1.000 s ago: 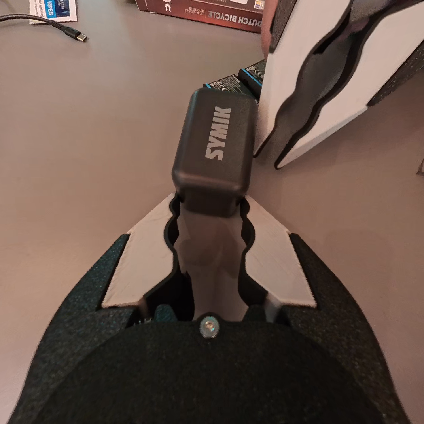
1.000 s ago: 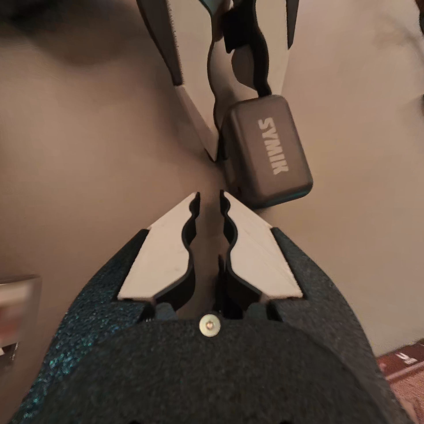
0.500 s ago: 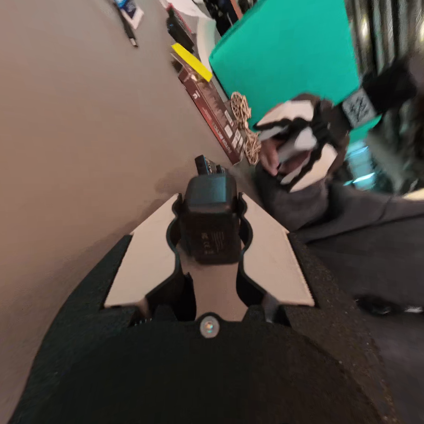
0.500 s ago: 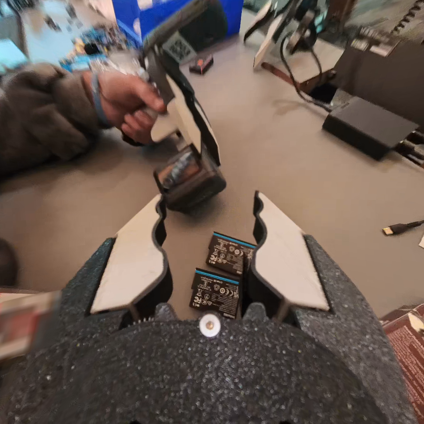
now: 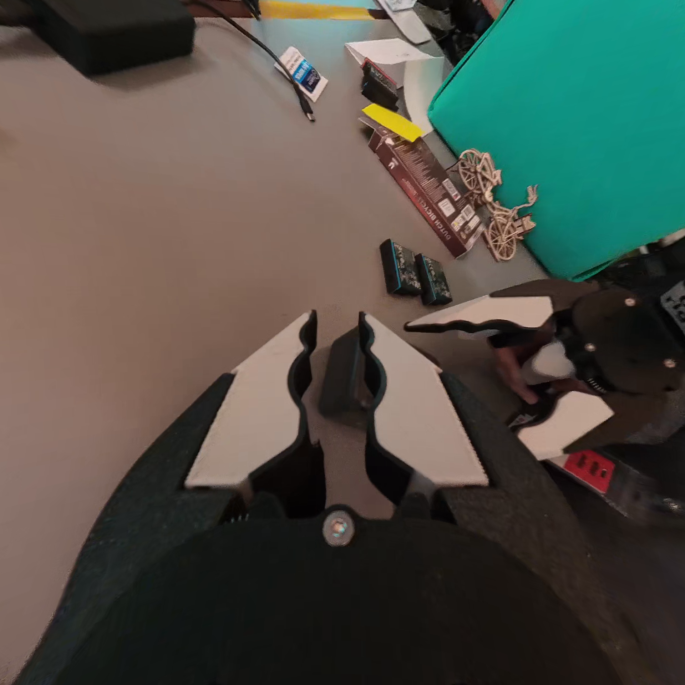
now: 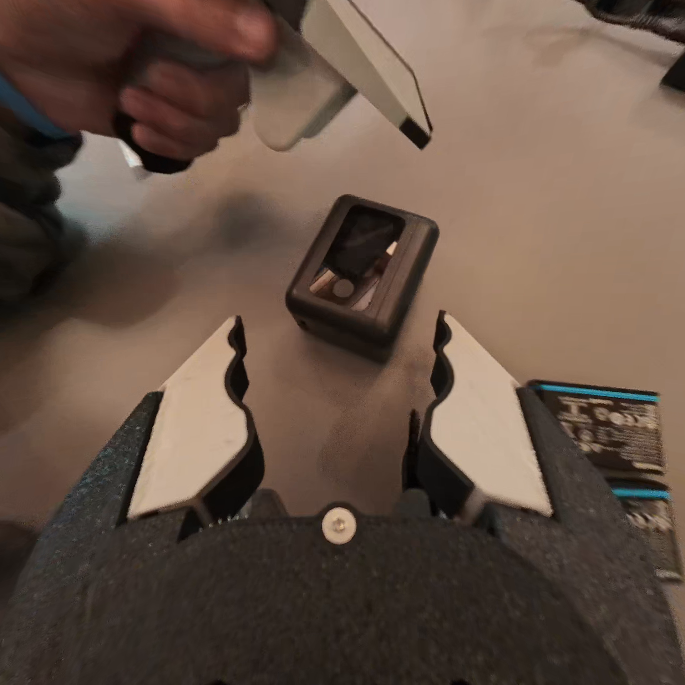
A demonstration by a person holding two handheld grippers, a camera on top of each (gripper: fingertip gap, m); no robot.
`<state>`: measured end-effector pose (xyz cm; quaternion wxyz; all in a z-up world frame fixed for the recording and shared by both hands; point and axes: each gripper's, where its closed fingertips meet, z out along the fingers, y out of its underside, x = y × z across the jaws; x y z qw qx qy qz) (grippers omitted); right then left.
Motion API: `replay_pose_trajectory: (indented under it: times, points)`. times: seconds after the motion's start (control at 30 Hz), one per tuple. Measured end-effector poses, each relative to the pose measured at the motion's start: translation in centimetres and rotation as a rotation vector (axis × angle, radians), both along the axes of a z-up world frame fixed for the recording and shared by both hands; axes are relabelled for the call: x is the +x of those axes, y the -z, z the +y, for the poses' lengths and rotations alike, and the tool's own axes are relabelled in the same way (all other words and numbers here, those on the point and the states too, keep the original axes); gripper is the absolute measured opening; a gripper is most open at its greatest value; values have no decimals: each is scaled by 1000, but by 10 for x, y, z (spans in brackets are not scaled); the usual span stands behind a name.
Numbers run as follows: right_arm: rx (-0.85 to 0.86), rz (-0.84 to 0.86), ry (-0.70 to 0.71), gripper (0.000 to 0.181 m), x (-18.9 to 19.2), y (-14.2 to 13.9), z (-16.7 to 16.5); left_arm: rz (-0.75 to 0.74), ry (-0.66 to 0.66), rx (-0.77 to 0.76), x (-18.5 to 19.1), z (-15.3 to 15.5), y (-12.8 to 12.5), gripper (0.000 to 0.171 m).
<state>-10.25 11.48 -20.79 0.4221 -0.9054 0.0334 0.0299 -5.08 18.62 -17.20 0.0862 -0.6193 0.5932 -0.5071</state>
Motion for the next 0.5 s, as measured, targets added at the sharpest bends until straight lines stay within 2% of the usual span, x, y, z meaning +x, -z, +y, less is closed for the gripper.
replay_pose_trajectory:
  times: [0.03,0.1,0.17,0.27,0.33,0.43,0.5]
  points:
    - [-14,-6,14,100,0,8,8,-11,-15,1,-4,2,-3,22]
    - [-44,-83,32,79,11,22,20,-42,-34,-34,-9,4,-10,25]
    - [-71,-111,24,77,21,24,22,-62,-39,-49,-16,6,-15,29]
    - [-46,-1,-2,75,36,14,15,-76,-48,-54,-29,10,-19,49]
    - [51,233,-26,75,44,-4,10,-97,-53,-132,-37,11,-31,61]
    - [280,788,-62,74,58,-54,0,-166,-50,-311,-48,9,-61,68]
    - [451,1114,-178,75,66,-95,-14,-203,-35,-430,-54,2,-79,70]
